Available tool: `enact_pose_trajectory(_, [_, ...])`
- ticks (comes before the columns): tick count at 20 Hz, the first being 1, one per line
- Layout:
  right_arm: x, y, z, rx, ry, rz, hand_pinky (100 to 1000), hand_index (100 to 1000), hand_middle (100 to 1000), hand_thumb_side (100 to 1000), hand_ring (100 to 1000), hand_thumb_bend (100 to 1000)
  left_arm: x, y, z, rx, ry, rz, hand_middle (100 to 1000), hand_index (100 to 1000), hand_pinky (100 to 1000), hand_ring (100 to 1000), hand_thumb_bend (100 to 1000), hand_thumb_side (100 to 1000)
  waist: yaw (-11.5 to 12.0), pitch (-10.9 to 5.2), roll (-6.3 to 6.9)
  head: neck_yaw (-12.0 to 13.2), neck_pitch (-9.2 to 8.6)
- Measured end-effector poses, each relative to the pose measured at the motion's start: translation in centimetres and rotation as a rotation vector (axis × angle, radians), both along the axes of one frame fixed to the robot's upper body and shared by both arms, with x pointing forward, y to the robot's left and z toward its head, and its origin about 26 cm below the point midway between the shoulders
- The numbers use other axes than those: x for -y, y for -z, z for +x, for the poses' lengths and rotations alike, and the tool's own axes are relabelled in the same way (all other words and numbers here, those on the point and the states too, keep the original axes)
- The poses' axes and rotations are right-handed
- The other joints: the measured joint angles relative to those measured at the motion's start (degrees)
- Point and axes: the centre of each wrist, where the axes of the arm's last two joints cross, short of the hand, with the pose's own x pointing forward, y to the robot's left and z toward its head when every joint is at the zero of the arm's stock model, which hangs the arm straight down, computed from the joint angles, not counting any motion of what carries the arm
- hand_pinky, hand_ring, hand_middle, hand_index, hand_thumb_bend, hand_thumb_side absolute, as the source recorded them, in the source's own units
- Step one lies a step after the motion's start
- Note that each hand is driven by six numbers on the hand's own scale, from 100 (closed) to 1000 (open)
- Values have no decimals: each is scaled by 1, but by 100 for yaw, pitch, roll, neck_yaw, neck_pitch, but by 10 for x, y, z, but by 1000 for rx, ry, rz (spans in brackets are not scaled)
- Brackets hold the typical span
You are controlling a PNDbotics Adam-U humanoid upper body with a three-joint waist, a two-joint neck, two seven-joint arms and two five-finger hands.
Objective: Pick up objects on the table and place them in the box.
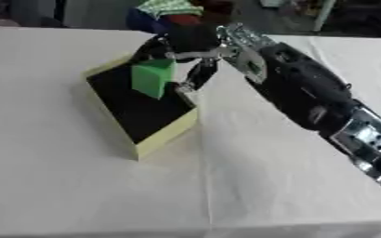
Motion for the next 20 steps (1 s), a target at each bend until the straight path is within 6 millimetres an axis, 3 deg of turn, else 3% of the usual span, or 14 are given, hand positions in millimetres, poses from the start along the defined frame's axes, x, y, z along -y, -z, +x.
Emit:
enact_pose_trajectory(2, [-6, 6, -1, -18, -3, -10, 751, 811, 378, 100, 879, 100, 0, 0, 0, 0, 1, 0, 735, 819, 662, 676, 260, 571, 1, 0, 0, -2, 0])
enact_pose_trajectory(3, [-8, 7, -1, -23, 0, -10, 804, 965, 718, 100, 875, 100, 0, 0, 0, 0, 1, 0, 735, 819, 663, 677, 258, 571, 1, 0, 0, -2, 0])
enact_pose_trajectory(4, [-10, 8, -1, -27, 3, -11, 808, 973, 732, 100, 879, 100, 0, 0, 0, 1, 1, 1, 735, 819, 663, 677, 257, 572, 2, 0, 0, -6, 0])
enact_pose_trajectory(5, [-13, 10, -1, -33, 7, -14, 836, 1000, 817, 143, 919, 100, 0, 0, 0, 1, 2, 1, 735, 818, 662, 677, 257, 571, 3, -1, -1, -14, 0])
enact_pose_trajectory(8, [-18, 19, -3, -54, 27, -27, 856, 1000, 887, 233, 941, 159, 0, 0, 0, 0, 2, 0, 735, 818, 662, 677, 258, 572, 1, -2, -1, -22, 0])
enact_pose_trajectory(9, [-19, 19, -2, -58, 36, -29, 866, 1000, 925, 307, 954, 257, 0, 0, 0, 0, 2, -1, 736, 818, 662, 677, 258, 571, 0, -2, -1, -23, 0])
enact_pose_trajectory(13, [-19, 16, -2, -72, 79, -34, 880, 1000, 970, 398, 971, 389, 1, 0, 0, 0, 3, -7, 736, 818, 663, 677, 257, 572, -9, -7, -1, -35, 0])
enact_pose_trajectory(20, [-19, 6, -4, -118, 131, 5, 882, 1000, 982, 461, 976, 446, 1, 1, 0, 0, 3, -7, 736, 818, 663, 678, 257, 573, -35, -10, 1, -38, 0])
